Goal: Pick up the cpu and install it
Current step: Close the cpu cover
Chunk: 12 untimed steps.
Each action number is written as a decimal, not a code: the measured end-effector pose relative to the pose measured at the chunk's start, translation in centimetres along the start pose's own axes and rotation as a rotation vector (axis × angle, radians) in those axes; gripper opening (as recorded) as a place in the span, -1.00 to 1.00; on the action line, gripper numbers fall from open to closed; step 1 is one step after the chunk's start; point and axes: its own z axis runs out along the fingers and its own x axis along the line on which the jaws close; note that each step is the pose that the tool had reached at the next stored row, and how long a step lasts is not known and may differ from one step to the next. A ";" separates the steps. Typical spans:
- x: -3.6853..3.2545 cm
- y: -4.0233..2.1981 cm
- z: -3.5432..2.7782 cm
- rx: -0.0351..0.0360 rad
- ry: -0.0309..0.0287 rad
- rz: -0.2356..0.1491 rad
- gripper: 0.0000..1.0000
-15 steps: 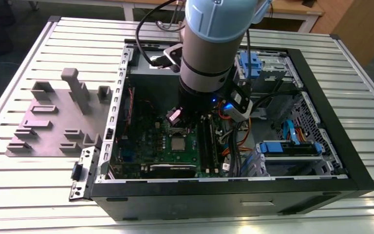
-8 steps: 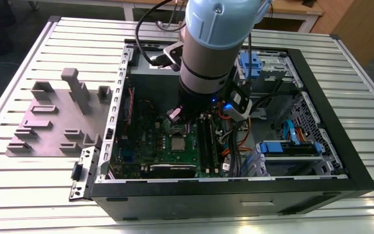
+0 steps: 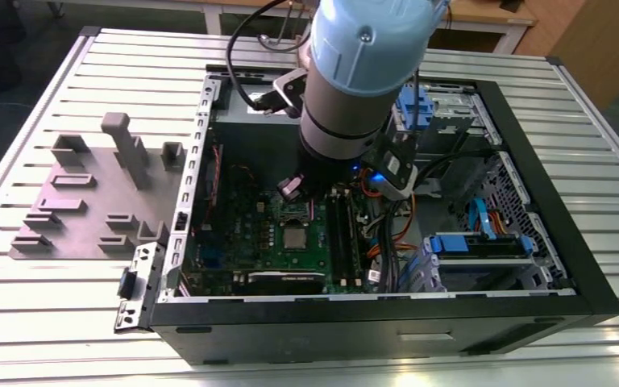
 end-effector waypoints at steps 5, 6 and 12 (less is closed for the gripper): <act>-0.06 -0.27 0.68 -0.0086 -0.0088 0.011 -0.79; -0.11 -0.31 0.70 -0.0173 -0.0149 0.011 -0.79; -0.40 -0.50 0.73 -0.0627 -0.0447 0.009 -0.79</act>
